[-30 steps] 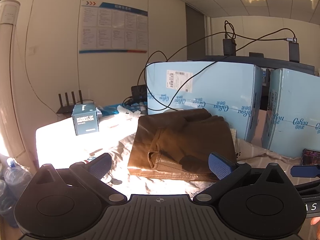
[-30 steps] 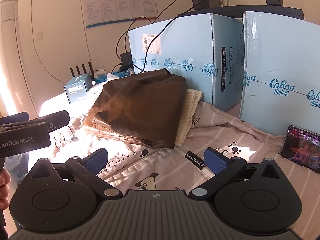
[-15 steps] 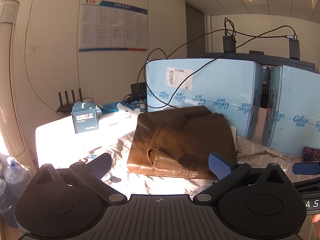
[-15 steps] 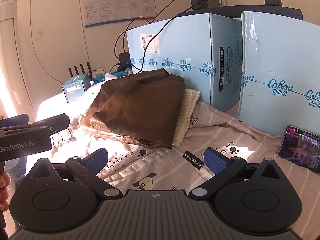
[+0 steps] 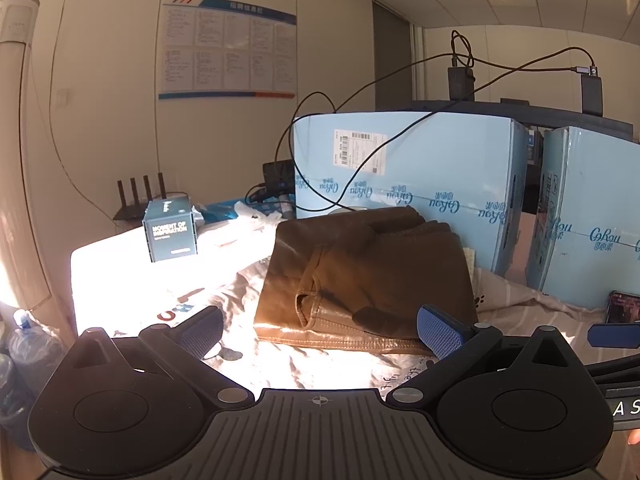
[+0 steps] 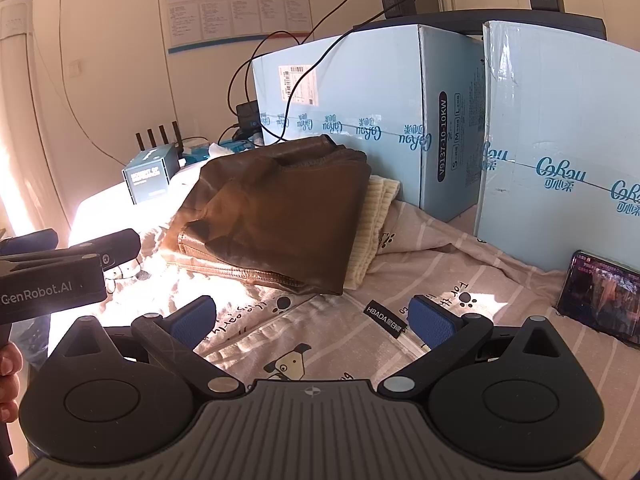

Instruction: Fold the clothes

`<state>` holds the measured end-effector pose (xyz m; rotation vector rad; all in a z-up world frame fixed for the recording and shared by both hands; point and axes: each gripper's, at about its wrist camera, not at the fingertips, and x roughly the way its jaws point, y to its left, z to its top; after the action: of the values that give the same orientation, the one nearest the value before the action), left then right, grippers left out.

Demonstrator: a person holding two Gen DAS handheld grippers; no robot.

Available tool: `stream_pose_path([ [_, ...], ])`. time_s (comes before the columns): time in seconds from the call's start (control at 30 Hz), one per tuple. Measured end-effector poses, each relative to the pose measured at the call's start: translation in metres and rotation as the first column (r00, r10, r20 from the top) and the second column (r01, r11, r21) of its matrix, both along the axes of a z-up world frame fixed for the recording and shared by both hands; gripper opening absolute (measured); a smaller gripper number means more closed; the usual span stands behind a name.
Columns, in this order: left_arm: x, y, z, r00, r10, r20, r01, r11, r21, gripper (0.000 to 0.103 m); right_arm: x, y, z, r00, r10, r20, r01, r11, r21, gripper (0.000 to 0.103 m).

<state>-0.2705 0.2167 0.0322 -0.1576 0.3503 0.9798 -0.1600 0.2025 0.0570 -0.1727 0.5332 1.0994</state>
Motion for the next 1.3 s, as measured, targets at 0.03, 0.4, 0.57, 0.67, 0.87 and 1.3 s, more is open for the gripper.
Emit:
stream_pose_path([
  [0.03, 0.0, 0.0001, -0.0001, 1.0, 0.0, 0.0, 0.0, 1.0, -0.001, 0.103, -0.0001, 0.0001, -0.0002, 1.0, 0.0, 0.001, 0.0, 1.0, 0.0, 0.103],
  [0.4, 0.0026, 0.0011, -0.0032, 1.0, -0.006, -0.005, 0.006, 1.0, -0.011, 0.103, 0.0003, 0.0008, -0.0012, 1.0, -0.003, 0.009, 0.003, 1.0, -0.003, 0.103],
  [0.57, 0.005, 0.0014, -0.0051, 1.0, -0.009, -0.01, 0.009, 1.0, -0.017, 0.103, 0.0017, -0.0009, 0.0002, 1.0, -0.016, 0.013, 0.016, 1.0, 0.01, 0.103],
  [0.67, 0.0061, 0.0012, -0.0065, 1.0, -0.01, -0.013, 0.01, 1.0, -0.019, 0.103, 0.0027, -0.0014, 0.0002, 1.0, -0.022, 0.01, 0.021, 1.0, 0.011, 0.103],
  [0.87, 0.0076, 0.0016, -0.0078, 1.0, -0.006, -0.02, 0.006, 1.0, -0.02, 0.103, 0.0025, -0.0013, -0.0003, 0.999, -0.028, 0.023, 0.028, 1.0, 0.014, 0.103],
  [1.3, 0.0096, 0.0021, -0.0093, 1.0, 0.006, -0.031, -0.007, 1.0, -0.014, 0.103, 0.0017, -0.0009, -0.0015, 0.998, -0.039, 0.052, 0.038, 0.999, 0.018, 0.103],
])
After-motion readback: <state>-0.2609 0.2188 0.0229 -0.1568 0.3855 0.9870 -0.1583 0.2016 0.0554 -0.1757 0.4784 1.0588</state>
